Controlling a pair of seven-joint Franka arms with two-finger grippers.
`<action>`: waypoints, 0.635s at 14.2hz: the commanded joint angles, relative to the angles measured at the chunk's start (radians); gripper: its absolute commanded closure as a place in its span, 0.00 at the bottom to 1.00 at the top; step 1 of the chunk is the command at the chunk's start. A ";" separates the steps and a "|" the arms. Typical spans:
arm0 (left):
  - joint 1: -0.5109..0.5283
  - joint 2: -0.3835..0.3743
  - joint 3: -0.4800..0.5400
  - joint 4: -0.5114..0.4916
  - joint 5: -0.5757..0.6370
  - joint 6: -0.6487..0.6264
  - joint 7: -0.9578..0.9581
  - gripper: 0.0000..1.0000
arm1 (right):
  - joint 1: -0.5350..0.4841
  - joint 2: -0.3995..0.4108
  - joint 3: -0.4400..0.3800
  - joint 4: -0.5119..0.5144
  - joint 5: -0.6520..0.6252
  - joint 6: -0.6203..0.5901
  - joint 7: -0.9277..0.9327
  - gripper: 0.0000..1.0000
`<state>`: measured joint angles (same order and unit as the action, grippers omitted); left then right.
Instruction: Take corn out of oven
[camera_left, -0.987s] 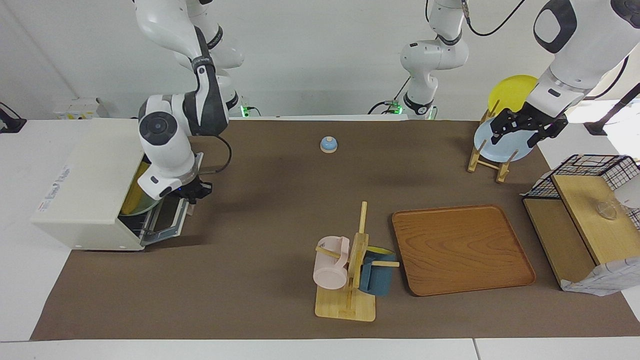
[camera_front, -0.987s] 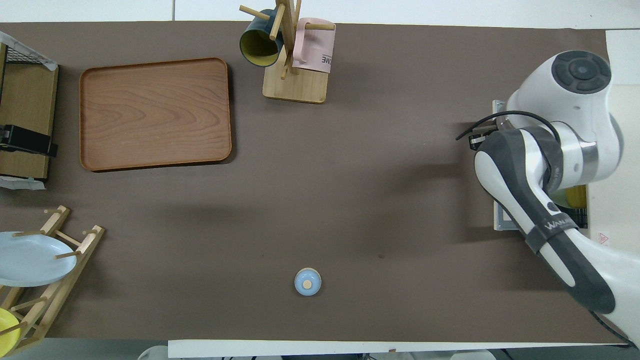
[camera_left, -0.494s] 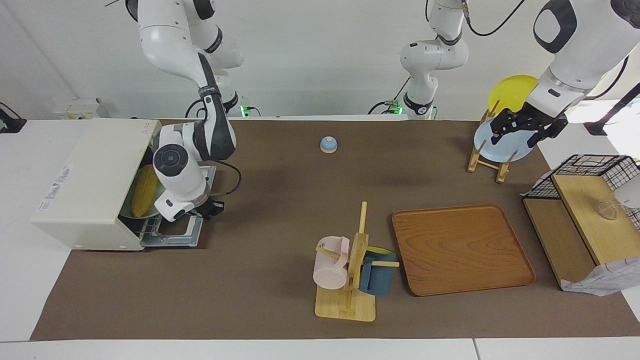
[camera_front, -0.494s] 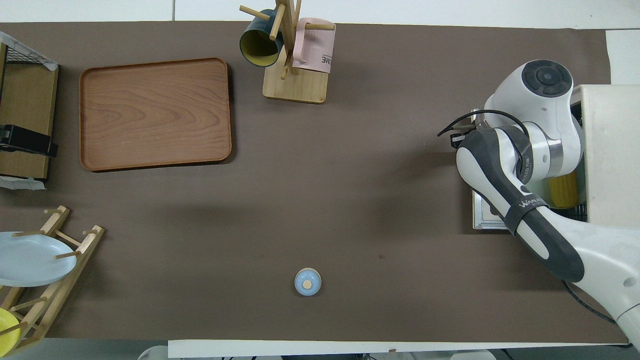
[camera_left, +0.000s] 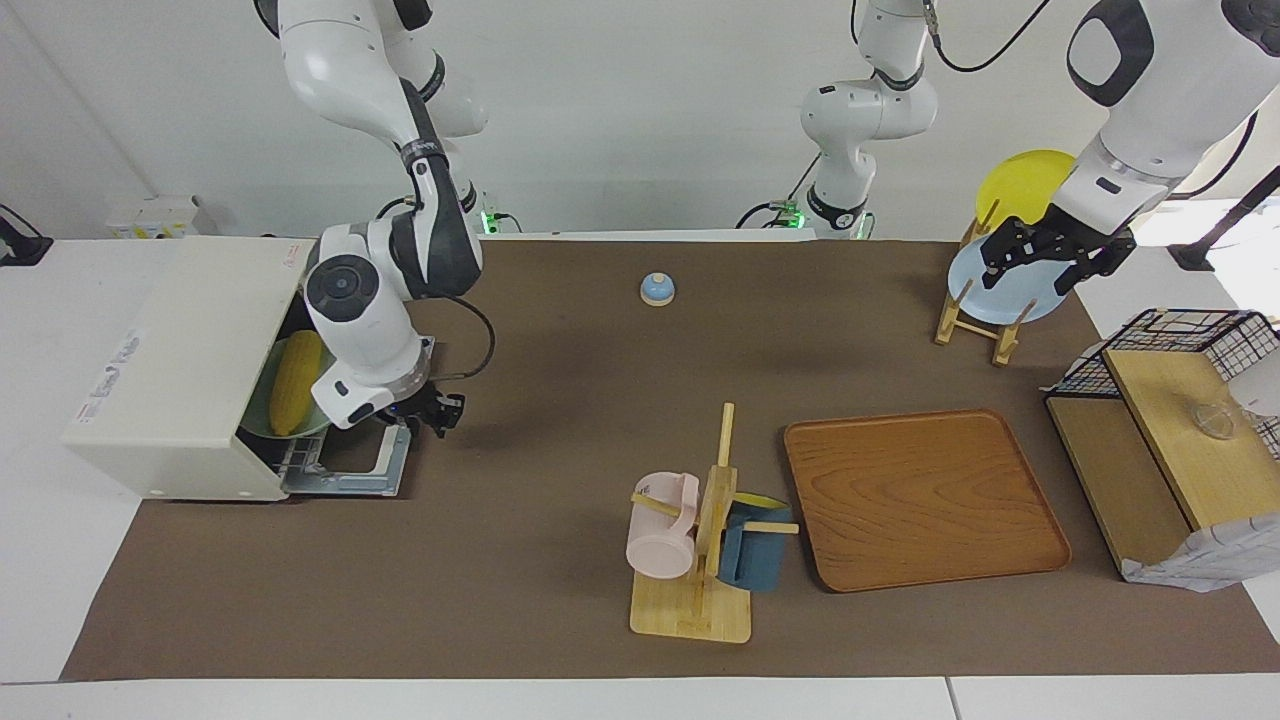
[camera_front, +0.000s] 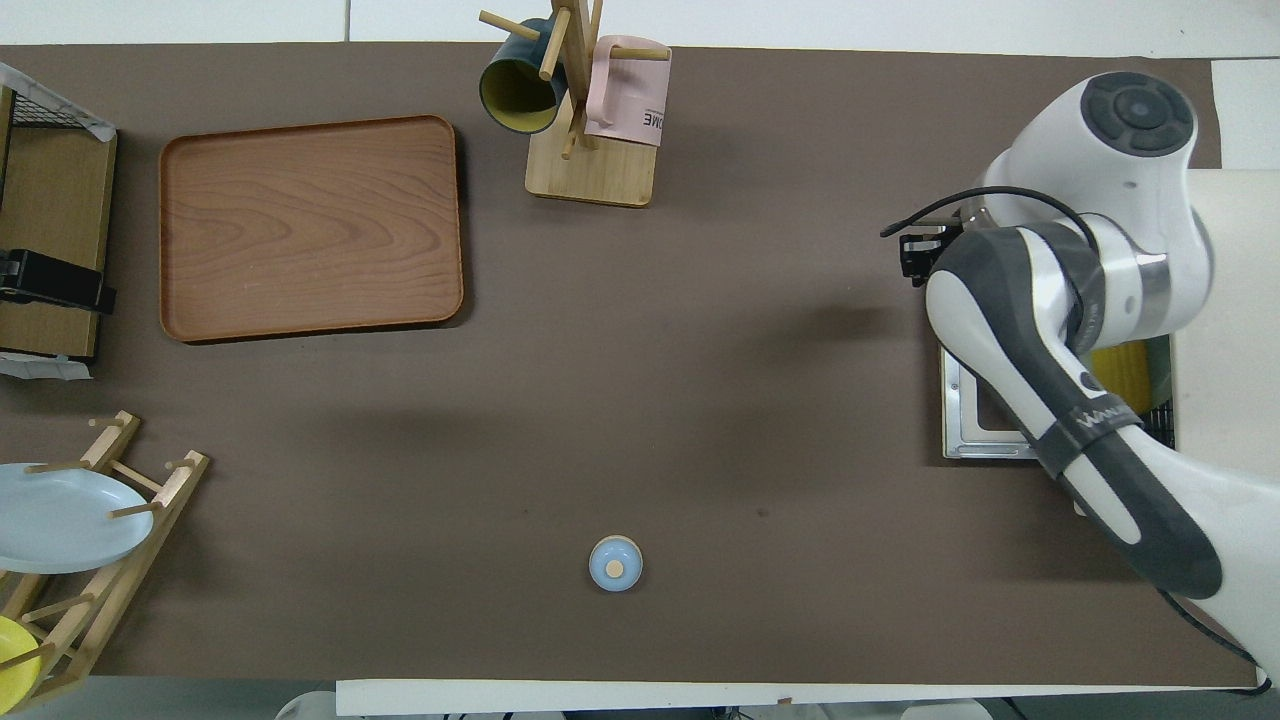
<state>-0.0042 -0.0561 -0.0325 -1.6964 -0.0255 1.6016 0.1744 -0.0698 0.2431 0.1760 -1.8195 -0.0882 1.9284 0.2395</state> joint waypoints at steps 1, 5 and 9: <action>0.006 -0.027 -0.004 -0.031 0.007 0.017 -0.009 0.00 | -0.059 -0.056 0.010 -0.018 0.005 -0.086 0.000 0.45; 0.006 -0.027 -0.003 -0.031 0.007 0.017 -0.009 0.00 | -0.133 -0.079 0.010 -0.084 0.001 -0.068 -0.011 0.47; 0.006 -0.027 -0.004 -0.031 0.007 0.017 -0.009 0.00 | -0.159 -0.096 0.010 -0.162 -0.004 0.036 -0.014 0.49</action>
<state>-0.0042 -0.0561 -0.0325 -1.6964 -0.0255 1.6016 0.1744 -0.2160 0.1833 0.1741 -1.9096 -0.0895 1.9010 0.2363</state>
